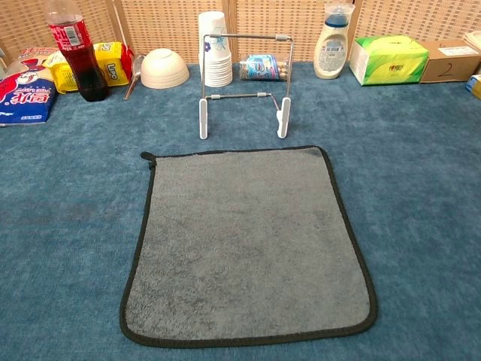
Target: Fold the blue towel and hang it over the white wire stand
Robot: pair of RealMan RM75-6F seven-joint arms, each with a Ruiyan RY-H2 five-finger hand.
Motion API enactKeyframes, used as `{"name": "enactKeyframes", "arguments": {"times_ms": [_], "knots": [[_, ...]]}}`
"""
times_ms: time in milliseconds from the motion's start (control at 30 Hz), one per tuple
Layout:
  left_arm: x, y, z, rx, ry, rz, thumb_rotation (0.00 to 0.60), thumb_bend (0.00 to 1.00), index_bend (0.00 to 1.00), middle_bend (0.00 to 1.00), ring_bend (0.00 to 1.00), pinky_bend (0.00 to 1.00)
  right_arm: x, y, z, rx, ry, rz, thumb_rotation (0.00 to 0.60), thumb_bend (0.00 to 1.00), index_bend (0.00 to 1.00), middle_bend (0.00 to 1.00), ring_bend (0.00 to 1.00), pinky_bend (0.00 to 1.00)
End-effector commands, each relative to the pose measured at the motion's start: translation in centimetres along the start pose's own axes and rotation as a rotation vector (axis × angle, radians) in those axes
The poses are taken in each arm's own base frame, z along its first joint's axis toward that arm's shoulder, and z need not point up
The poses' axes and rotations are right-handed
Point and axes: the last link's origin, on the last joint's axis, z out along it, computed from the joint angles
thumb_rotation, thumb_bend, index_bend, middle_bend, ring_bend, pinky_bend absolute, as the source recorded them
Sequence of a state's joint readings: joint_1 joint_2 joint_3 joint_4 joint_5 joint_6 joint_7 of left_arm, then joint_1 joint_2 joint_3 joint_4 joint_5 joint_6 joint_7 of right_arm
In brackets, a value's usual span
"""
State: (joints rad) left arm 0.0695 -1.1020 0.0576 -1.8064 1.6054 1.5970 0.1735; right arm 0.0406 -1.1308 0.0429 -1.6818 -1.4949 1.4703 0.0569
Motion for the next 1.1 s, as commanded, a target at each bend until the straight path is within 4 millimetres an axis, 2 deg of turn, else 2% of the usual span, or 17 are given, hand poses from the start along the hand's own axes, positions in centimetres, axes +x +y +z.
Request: {"name": "enactKeyframes", "arguments": {"times_ms": [33, 700, 900, 1100], "knots": [[-0.1, 0.0, 0.1, 0.002, -0.005, -0.001, 0.600, 0.18, 0.16, 0.13, 0.04, 0.00, -0.1, -0.1, 0.1, -0.001, 0.000, 0.002, 0.600, 0.36, 0.10, 0.10, 0.00, 0.00], [0.2, 0.7, 1.4, -0.067, -0.030, -0.013, 0.600, 0.18, 0.17, 0.14, 0.05, 0.00, -0.2, -0.2, 0.2, -0.005, 0.003, 0.010, 0.600, 0.36, 0.09, 0.10, 0.00, 0.00], [0.2, 2.7, 3.5, -0.199, -0.067, -0.010, 0.600, 0.18, 0.19, 0.14, 0.05, 0.00, -0.3, -0.3, 0.3, -0.007, -0.003, 0.006, 0.600, 0.36, 0.09, 0.10, 0.00, 0.00], [0.3, 6.7, 6.8, -0.398, -0.148, 0.010, 0.600, 0.18, 0.20, 0.14, 0.06, 0.00, -0.3, -0.3, -0.1, -0.021, -0.009, -0.002, 0.600, 0.36, 0.09, 0.10, 0.00, 0.00]]}}
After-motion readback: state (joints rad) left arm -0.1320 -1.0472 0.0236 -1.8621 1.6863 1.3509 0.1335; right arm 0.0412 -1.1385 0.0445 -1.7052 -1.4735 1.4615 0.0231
